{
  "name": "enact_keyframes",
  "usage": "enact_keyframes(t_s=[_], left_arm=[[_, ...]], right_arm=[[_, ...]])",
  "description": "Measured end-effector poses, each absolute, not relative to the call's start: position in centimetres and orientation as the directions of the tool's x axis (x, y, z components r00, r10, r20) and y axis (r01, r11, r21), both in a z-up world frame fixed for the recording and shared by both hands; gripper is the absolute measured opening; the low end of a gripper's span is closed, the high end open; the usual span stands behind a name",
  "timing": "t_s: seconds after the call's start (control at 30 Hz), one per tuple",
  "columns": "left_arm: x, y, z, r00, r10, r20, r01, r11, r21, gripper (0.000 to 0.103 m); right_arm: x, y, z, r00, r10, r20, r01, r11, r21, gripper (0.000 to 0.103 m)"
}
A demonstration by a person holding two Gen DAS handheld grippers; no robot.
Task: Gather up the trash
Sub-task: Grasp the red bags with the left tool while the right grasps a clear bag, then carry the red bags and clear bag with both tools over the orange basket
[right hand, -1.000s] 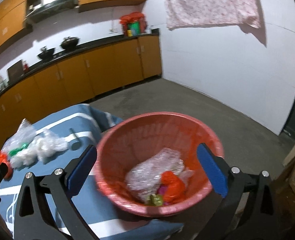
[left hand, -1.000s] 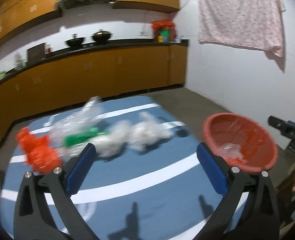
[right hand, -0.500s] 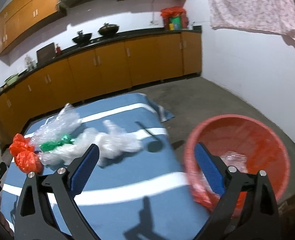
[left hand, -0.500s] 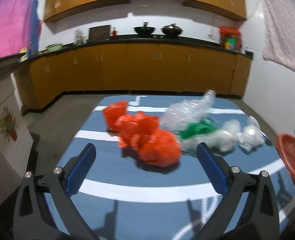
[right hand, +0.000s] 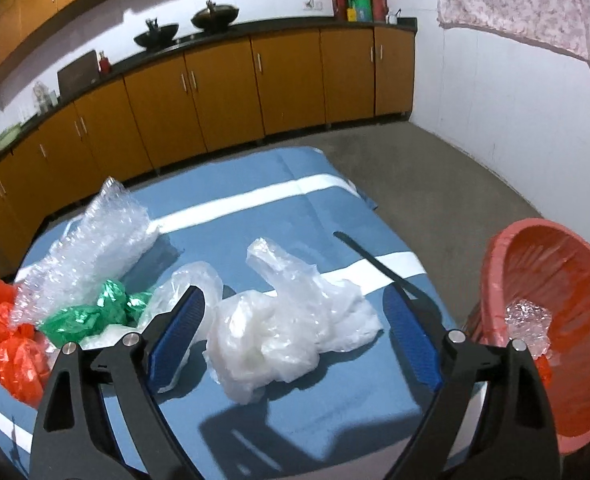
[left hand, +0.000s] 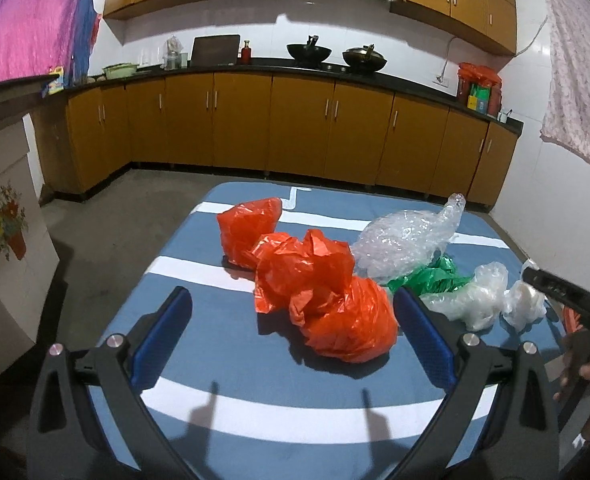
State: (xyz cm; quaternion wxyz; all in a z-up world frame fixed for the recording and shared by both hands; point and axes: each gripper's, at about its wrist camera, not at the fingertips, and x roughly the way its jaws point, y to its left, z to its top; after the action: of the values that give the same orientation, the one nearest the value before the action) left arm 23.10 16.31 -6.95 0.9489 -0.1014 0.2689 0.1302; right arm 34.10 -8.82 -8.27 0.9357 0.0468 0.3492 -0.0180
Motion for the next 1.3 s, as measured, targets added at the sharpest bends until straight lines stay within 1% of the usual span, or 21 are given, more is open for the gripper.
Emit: enact_keyframes(t_s=[0.07,0.13,0.17,0.2,0.27,0.3,0.4,0.63,0.7,0.73,0.77,0.87,1.07,1.17,1.3], left_arm=[[23.6,16.3,-7.1,0.819,0.189,-0.542,-0.301,0.945,-0.126,0.099],[24.2,16.2,-7.4,0.813,0.188,-0.552,-0.303,0.945,-0.125,0.099],[24.6,16.1,-7.5,0.808,0.189,-0.558,-0.305,0.944,-0.123,0.099],[24.8,16.0,-7.6,0.805,0.189,-0.563,-0.306,0.944,-0.121,0.099],[25.5,15.9,-8.0,0.794,0.186,-0.579,-0.308,0.944,-0.118,0.099],[26.0,15.8,-8.3,0.785,0.183,-0.591,-0.309,0.944,-0.119,0.099],[27.2,15.6,-9.0,0.765,0.176,-0.62,-0.311,0.943,-0.116,0.099],[29.3,15.1,-10.1,0.726,0.172,-0.666,-0.306,0.948,-0.089,0.098],[29.7,14.9,-10.2,0.722,0.156,-0.674,-0.293,0.951,-0.095,0.091],[29.7,14.9,-10.2,0.721,0.149,-0.677,-0.288,0.953,-0.097,0.079],[29.8,14.9,-10.3,0.718,0.139,-0.682,-0.281,0.954,-0.101,0.072],[29.9,14.7,-10.3,0.717,0.118,-0.687,-0.265,0.957,-0.113,0.06],[28.7,14.2,-10.0,0.731,0.091,-0.676,-0.238,0.963,-0.128,0.047],[27.7,14.1,-9.6,0.742,0.077,-0.666,-0.222,0.965,-0.136,0.042],[26.2,13.8,-9.3,0.751,0.055,-0.658,-0.201,0.968,-0.149,0.04]], right_arm=[[34.3,-8.5,-8.6,0.744,-0.001,-0.669,0.053,0.997,0.058,0.089],[34.4,-8.2,-9.3,0.724,-0.004,-0.69,0.034,0.999,0.03,0.081],[34.6,-8.3,-9.6,0.702,0.017,-0.712,0.018,0.999,0.042,0.077],[34.7,-8.4,-9.8,0.688,0.03,-0.725,0.015,0.998,0.055,0.068],[34.6,-8.7,-10.0,0.676,0.046,-0.735,0.012,0.997,0.074,0.062],[34.5,-8.8,-10.0,0.675,0.054,-0.736,0.006,0.997,0.078,0.058],[33.9,-8.8,-10.0,0.676,0.057,-0.735,-0.013,0.998,0.065,0.053],[32.2,-9.9,-9.9,0.681,0.064,-0.73,-0.015,0.997,0.073,0.052],[32.1,-10.0,-9.8,0.68,0.067,-0.73,-0.014,0.997,0.078,0.052],[31.9,-10.2,-9.8,0.68,0.069,-0.73,-0.015,0.997,0.08,0.052],[31.9,-10.2,-9.8,0.679,0.071,-0.731,-0.017,0.997,0.081,0.052],[31.3,-10.4,-9.8,0.678,0.076,-0.731,-0.024,0.996,0.082,0.051],[30.5,-10.9,-9.8,0.676,0.095,-0.73,-0.036,0.995,0.095,0.049],[29.9,-11.1,-9.7,0.677,0.104,-0.729,-0.043,0.994,0.101,0.046],[29.0,-11.3,-9.5,0.681,0.113,-0.723,-0.046,0.993,0.112,0.043]])
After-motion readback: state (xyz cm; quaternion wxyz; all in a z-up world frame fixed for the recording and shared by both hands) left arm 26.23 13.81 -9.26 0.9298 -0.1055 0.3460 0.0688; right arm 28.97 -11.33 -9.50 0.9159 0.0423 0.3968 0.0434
